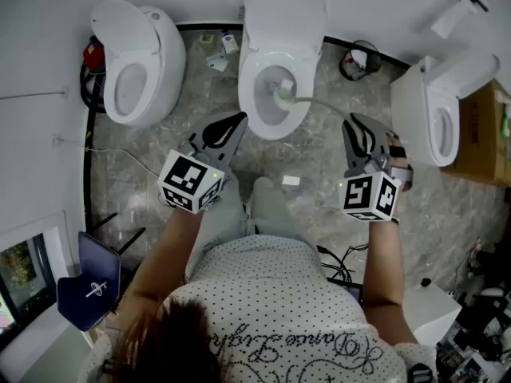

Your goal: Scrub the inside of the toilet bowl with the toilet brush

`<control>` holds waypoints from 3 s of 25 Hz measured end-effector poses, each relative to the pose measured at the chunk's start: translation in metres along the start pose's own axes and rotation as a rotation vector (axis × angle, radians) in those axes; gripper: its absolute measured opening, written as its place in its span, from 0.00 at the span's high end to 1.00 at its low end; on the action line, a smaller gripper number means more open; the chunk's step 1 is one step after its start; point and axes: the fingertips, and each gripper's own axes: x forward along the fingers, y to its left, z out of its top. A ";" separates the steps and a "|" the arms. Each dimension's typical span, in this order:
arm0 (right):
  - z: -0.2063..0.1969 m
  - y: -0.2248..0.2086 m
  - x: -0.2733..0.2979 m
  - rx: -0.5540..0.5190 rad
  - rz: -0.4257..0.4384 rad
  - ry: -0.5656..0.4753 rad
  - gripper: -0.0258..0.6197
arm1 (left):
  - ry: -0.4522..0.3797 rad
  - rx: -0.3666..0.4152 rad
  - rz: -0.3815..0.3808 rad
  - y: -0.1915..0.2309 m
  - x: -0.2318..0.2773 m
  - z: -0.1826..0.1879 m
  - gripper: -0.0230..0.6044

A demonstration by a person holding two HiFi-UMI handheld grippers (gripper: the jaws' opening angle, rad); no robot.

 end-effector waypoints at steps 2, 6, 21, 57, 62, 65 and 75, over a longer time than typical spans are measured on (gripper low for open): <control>-0.002 -0.001 0.001 0.016 0.005 0.000 0.84 | -0.004 0.001 0.000 0.000 0.002 0.001 0.96; -0.011 -0.001 0.004 0.110 0.032 0.000 0.83 | -0.006 0.006 0.006 -0.001 0.004 0.000 0.96; -0.014 0.012 0.063 0.139 0.098 0.079 0.83 | 0.006 -0.040 0.039 0.063 0.020 -0.014 0.96; -0.090 0.089 0.354 0.334 0.277 0.364 0.83 | 0.143 -0.171 -0.064 0.256 0.163 -0.102 0.96; -0.114 0.115 0.383 0.332 0.296 0.367 0.83 | 0.151 -0.182 -0.038 0.251 0.171 -0.124 0.96; -0.130 0.127 0.401 0.334 0.295 0.366 0.83 | 0.156 -0.180 -0.032 0.249 0.178 -0.140 0.96; -0.172 0.162 0.442 0.359 0.244 0.381 0.83 | 0.178 -0.177 -0.022 0.240 0.195 -0.189 0.96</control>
